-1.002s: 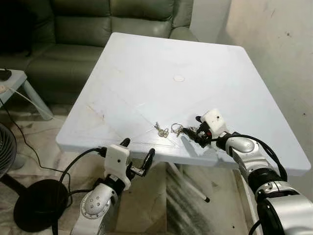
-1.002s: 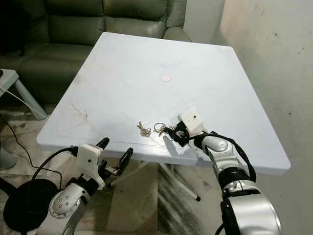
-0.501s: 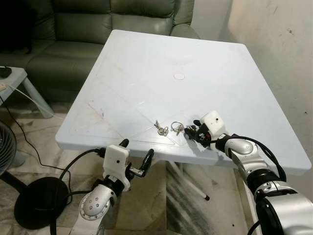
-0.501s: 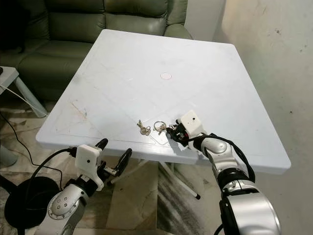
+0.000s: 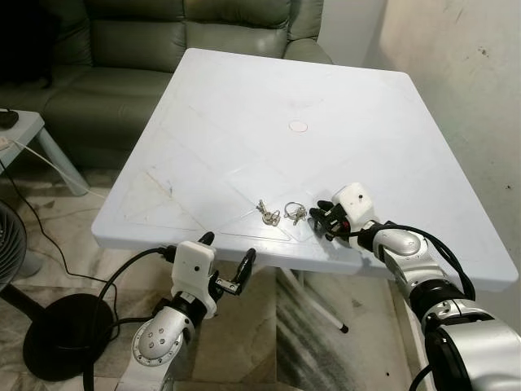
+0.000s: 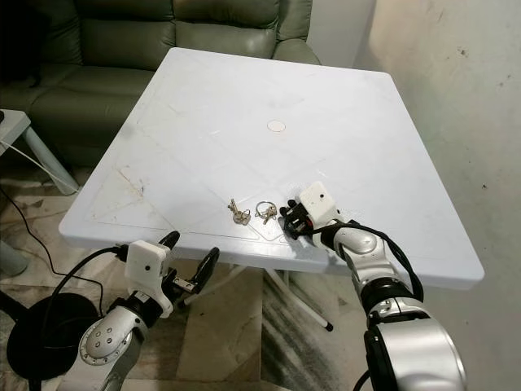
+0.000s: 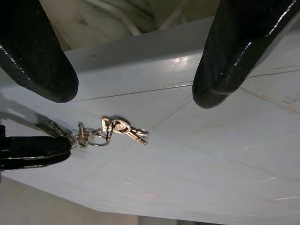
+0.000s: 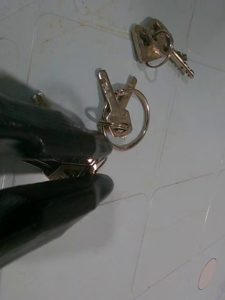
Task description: Hang keys on a hook
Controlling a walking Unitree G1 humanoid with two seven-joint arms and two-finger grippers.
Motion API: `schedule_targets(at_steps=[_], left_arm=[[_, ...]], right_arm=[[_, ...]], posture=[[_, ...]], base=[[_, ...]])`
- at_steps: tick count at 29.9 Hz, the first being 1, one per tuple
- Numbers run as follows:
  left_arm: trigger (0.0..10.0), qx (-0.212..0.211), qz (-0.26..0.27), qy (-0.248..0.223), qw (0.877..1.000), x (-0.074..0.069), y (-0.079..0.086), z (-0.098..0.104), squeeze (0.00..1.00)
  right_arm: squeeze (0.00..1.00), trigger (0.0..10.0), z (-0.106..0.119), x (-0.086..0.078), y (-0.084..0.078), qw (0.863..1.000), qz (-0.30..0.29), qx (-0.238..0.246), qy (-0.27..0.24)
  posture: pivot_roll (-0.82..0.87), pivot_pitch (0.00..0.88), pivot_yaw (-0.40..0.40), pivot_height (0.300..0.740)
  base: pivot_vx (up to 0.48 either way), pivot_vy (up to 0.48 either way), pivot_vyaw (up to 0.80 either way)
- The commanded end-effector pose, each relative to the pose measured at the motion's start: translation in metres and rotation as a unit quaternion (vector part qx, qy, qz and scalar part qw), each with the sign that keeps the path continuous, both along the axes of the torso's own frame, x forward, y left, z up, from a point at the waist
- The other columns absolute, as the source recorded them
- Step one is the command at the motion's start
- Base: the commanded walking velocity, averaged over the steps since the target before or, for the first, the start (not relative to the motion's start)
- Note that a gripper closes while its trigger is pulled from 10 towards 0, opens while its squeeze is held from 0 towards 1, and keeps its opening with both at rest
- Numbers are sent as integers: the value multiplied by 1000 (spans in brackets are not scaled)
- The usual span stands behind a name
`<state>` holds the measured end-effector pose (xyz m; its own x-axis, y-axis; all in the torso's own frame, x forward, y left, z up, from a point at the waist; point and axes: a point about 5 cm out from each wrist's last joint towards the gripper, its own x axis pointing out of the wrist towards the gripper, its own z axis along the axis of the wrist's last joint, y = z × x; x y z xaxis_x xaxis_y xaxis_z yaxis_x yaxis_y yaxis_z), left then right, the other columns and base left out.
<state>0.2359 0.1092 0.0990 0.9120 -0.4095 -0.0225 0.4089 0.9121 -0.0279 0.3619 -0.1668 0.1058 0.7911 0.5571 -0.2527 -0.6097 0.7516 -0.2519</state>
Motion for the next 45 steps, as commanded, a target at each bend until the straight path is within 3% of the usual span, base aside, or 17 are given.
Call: schedule_targets(at_steps=[1,2,3,4,5,6,15,16,17,19,25,34,40,45], left_arm=[[10000,4,0,-4,1000,-2,1,3,0],[10000,4,1,-4,1000,-2,1,3,0],[10000,4,2,-4,1000,-1,2,3,0],[10000,4,2,-4,1000,-1,2,3,0],[10000,5,3,-4,1000,-1,2,3,0],[10000,5,3,-4,1000,-1,2,3,0],[10000,8,3,-3,1000,-1,2,3,0],[10000,8,4,-3,1000,-1,2,3,0],[10000,8,4,-3,1000,-1,2,3,0],[10000,9,5,-3,1000,-1,2,2,0],[10000,10,6,-4,1000,0,2,3,0],[10000,11,8,-13,1000,6,0,5,0],[10000,-3,26,-25,999,19,2,11,0],[10000,-9,41,-38,998,30,5,17,0]], right_arm=[[0,3686,3,2,1,1000,-4,3,-3],[0,4588,3,2,1,1000,-3,3,-3],[0,4784,3,2,1,1000,-3,3,-2],[0,6039,3,2,1,1000,-3,3,-2],[0,9373,3,3,1,1000,-3,2,-1],[0,10000,3,3,1,1000,-3,1,-1],[0,10000,3,3,1,1000,-8,0,-1],[0,4863,3,3,1,1000,-12,4,0],[0,431,3,3,1,1000,-15,13,2],[0,0,3,3,1,1000,-17,14,-1],[0,0,4,5,-2,999,-39,23,-6],[0,0,17,9,-10,993,-77,84,-36],[0,0,34,12,-12,978,-105,159,-85],[0,0,42,11,-11,969,-124,171,-130]], posture=[[74,116,-78,740],[75,115,-78,740],[76,115,-78,740],[76,115,-78,740],[76,115,-78,740],[78,115,-77,740],[80,111,-76,740],[80,112,-76,740],[81,110,-77,740],[81,108,-77,740],[82,98,-76,740],[77,73,-77,740],[61,46,-75,740],[46,28,-74,740]], base=[[0,0,0],[0,0,0],[0,0,0],[0,0,0],[0,0,0],[0,0,0],[0,0,0],[0,0,0],[0,0,0],[0,0,0],[0,0,0],[0,0,0],[0,0,0],[0,0,0]])
